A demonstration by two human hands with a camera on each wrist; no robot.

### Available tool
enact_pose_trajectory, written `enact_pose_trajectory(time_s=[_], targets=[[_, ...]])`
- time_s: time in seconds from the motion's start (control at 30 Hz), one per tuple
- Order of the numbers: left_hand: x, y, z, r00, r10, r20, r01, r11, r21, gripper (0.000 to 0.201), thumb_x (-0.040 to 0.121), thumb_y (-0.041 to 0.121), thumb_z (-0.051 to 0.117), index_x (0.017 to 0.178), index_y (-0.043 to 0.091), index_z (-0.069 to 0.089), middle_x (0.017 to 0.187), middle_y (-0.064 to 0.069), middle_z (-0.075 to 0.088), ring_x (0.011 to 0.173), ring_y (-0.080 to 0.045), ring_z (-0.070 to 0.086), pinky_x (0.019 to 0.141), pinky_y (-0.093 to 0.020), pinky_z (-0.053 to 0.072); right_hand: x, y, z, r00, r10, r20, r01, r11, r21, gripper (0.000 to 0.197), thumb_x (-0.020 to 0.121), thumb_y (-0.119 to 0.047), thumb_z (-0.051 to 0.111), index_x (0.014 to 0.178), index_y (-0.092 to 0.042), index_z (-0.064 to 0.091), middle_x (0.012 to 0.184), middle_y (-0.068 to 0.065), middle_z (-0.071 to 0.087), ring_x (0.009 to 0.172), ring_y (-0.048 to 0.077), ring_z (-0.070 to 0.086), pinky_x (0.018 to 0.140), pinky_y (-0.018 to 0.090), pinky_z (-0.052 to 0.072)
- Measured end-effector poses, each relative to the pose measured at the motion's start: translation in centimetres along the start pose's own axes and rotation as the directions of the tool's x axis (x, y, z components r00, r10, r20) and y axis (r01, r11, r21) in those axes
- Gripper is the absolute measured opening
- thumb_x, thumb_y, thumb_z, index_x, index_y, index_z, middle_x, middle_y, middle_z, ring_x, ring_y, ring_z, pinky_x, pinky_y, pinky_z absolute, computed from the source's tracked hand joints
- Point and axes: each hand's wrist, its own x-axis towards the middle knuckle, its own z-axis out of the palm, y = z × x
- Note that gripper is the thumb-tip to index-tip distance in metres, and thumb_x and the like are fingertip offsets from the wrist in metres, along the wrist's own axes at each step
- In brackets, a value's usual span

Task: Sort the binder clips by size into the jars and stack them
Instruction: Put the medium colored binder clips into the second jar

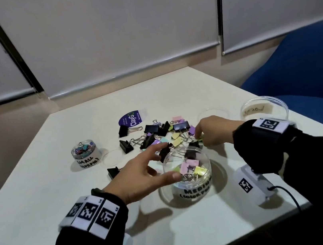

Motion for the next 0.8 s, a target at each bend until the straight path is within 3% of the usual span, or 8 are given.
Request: enact_pose_trajectory(time_s=[0.13, 0.27, 0.33, 0.43, 0.5, 0.57, 0.67, 0.8], targets=[[0.1, 0.1, 0.2, 0.998, -0.012, 0.068, 0.01, 1.0, 0.023, 0.091, 0.058, 0.076, 0.07, 0.139, 0.056, 0.032, 0.127, 0.014, 0.05, 0.093, 0.001, 0.063, 0.078, -0.018, 0.046, -0.2, 0.0, 0.5, 1.0, 0.004, -0.015, -0.004, 0.999, -0.032, 0.019, 0.07, -0.007, 0.071, 0.088, -0.002, 0.071, 0.086, 0.012, 0.072, 0.082, 0.025, 0.066, 0.063, 0.027, 0.047], [0.3, -0.1, 0.3, 1.0, 0.004, 0.019, -0.004, 1.0, 0.022, 0.064, 0.072, 0.085, 0.043, 0.132, 0.063, 0.036, 0.124, 0.015, 0.055, 0.095, -0.002, 0.062, 0.081, -0.021, 0.046, -0.5, -0.1, 0.4, 0.999, 0.014, -0.034, -0.015, 0.999, -0.029, 0.011, 0.069, 0.0, 0.063, 0.08, -0.004, 0.064, 0.069, 0.008, 0.06, 0.073, 0.024, 0.061, 0.06, 0.027, 0.046], [0.7, -0.2, 0.0, 1.0, 0.01, -0.013, -0.01, 1.0, 0.011, 0.048, 0.082, 0.075, 0.041, 0.129, 0.062, 0.04, 0.123, 0.014, 0.057, 0.096, -0.004, 0.061, 0.083, -0.023, 0.045, -1.1, -0.3, -0.3, 0.998, 0.002, -0.07, -0.004, 0.999, -0.035, 0.011, 0.071, -0.004, 0.061, 0.082, -0.006, 0.062, 0.074, 0.007, 0.06, 0.074, 0.025, 0.059, 0.059, 0.026, 0.044], [1.6, -0.1, -0.6, 1.0, 0.019, 0.001, -0.019, 1.0, 0.014, 0.037, 0.094, 0.045, 0.048, 0.131, 0.051, 0.047, 0.126, 0.015, 0.058, 0.101, -0.003, 0.059, 0.088, -0.024, 0.045, -3.0, -1.1, -3.0, 0.978, -0.065, -0.2, 0.074, 0.997, 0.037, 0.016, 0.076, -0.014, 0.063, 0.091, -0.017, 0.063, 0.087, 0.002, 0.063, 0.083, 0.023, 0.058, 0.061, 0.026, 0.042], [2.2, -0.1, -0.6, 0.999, 0.018, 0.036, -0.019, 1.0, 0.023, 0.035, 0.098, 0.032, 0.049, 0.13, 0.047, 0.051, 0.117, 0.014, 0.061, 0.1, -0.003, 0.059, 0.089, -0.024, 0.045, -4.9, -2.3, -4.6, 0.957, -0.225, -0.18, 0.249, 0.961, 0.123, 0.019, 0.076, -0.017, 0.066, 0.092, -0.024, 0.064, 0.089, -0.004, 0.064, 0.081, 0.016, 0.058, 0.063, 0.027, 0.045], [2.5, -0.2, -0.3, 0.999, 0.011, 0.05, -0.012, 1.0, 0.014, 0.035, 0.099, 0.025, 0.05, 0.124, 0.05, 0.051, 0.106, 0.014, 0.061, 0.09, -0.007, 0.061, 0.085, -0.023, 0.046, -6.7, -3.7, -5.2, 0.913, -0.401, -0.074, 0.408, 0.903, 0.136, 0.023, 0.075, -0.016, 0.069, 0.095, -0.026, 0.067, 0.089, -0.008, 0.065, 0.078, 0.009, 0.058, 0.067, 0.027, 0.047], [2.7, -0.4, 0.0, 0.999, 0.022, 0.036, -0.022, 1.0, 0.008, 0.036, 0.098, 0.023, 0.052, 0.122, 0.049, 0.053, 0.103, 0.011, 0.063, 0.078, -0.002, 0.059, 0.081, -0.023, 0.048, -7.3, -4.8, -3.8, 0.867, -0.496, 0.045, 0.497, 0.867, -0.024, 0.024, 0.077, -0.014, 0.065, 0.098, -0.026, 0.068, 0.091, -0.005, 0.065, 0.078, 0.012, 0.056, 0.066, 0.027, 0.045], [2.6, -0.3, 0.4, 1.0, 0.013, 0.014, -0.013, 0.999, 0.032, 0.04, 0.099, 0.025, 0.049, 0.131, 0.048, 0.05, 0.1, 0.014, 0.059, 0.071, 0.007, 0.054, 0.073, -0.017, 0.042, -6.2, -4.7, -1.8, 0.859, -0.509, 0.054, 0.504, 0.82, -0.271, 0.024, 0.082, -0.016, 0.058, 0.099, -0.027, 0.071, 0.095, -0.002, 0.067, 0.087, 0.022, 0.06, 0.07, 0.034, 0.053]])
